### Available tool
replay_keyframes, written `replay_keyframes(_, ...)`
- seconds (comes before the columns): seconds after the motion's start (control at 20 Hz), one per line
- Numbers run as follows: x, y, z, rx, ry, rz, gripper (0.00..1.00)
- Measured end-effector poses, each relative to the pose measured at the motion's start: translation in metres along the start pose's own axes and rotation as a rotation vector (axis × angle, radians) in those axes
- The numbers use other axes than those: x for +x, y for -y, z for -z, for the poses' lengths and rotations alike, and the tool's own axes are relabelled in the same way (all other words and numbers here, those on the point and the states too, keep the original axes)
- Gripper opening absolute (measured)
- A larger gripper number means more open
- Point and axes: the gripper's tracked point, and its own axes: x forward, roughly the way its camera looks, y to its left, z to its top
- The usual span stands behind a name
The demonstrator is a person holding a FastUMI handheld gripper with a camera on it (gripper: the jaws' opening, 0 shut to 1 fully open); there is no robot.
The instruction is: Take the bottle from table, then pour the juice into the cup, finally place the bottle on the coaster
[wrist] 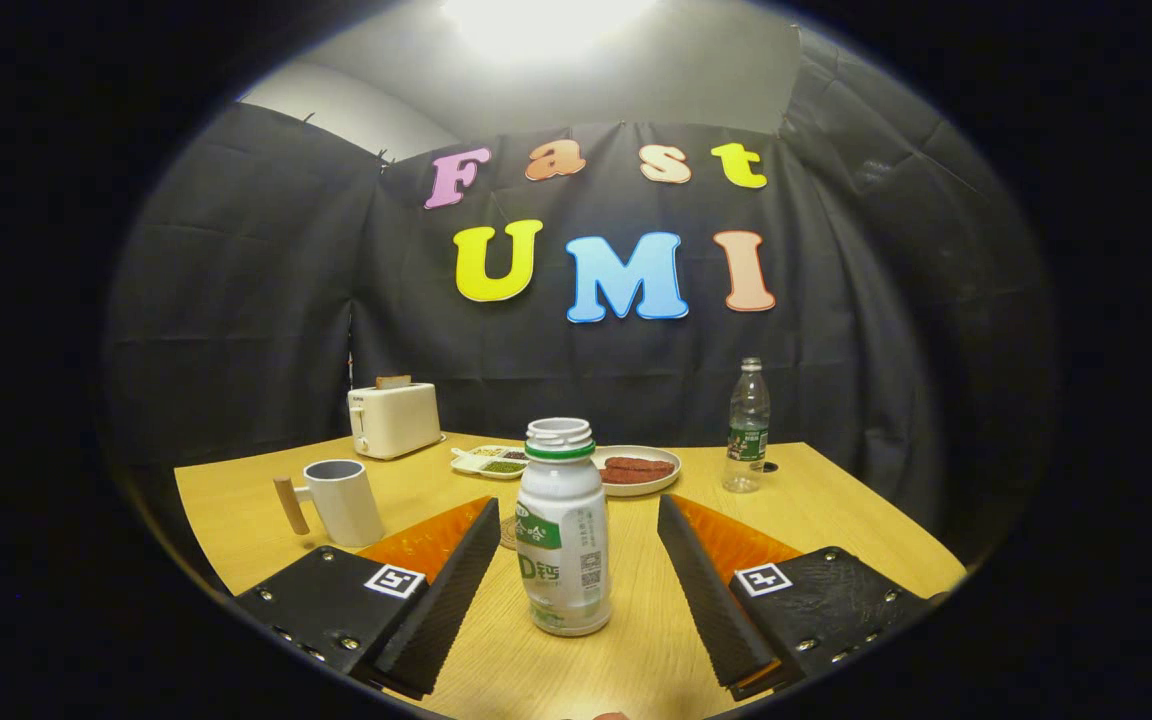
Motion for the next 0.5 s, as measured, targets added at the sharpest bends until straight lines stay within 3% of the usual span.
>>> replay_keyframes(0.5, 0.027, -0.010, 0.031, 0.023, -0.055, -0.003, 0.97)
